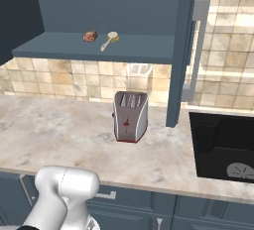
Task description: Pick up the dish brush and bar soap from the sink, and place them back in the cabinet, and close the cabinet doors.
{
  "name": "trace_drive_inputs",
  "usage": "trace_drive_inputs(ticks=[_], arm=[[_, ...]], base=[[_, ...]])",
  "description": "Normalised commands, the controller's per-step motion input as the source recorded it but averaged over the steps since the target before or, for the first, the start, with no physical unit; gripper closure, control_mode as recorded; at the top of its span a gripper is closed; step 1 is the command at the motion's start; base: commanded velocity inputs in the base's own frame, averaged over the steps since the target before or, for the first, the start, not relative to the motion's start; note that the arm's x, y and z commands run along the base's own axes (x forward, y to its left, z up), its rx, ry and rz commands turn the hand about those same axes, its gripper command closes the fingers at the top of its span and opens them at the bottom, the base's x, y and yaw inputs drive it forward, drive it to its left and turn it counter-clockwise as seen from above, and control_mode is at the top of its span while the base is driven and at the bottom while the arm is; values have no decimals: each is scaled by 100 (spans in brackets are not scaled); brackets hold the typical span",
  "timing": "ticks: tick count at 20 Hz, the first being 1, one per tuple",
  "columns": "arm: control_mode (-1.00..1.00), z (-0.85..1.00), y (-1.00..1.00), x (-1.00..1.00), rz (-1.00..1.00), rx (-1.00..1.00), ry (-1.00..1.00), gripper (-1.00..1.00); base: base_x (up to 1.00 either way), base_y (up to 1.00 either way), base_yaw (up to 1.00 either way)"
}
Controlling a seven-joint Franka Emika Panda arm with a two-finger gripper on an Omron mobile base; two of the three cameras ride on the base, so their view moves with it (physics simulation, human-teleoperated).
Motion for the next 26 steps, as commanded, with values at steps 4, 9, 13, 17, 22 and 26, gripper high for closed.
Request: trace_drive_inputs(ticks=[4, 9, 13, 17, 22, 26], arm=[[-100, 0, 25, -12, 0, -9, 0, -100], [-100, 0, 26, -21, 0, -9, 0, -100], [-100, 0, 46, -8, 0, -13, 0, -100], [-100, 0, 43, -2, 2, -12, 0, -100], [-100, 0, 41, 0, 6, -11, 0, -100], [-100, 0, 37, 4, 3, -10, -1, -100]], base=[[0, 0, 0], [0, 0, 0], [0, 0, 0], [0, 0, 0], [0, 0, 0], [0, 0, 0]])
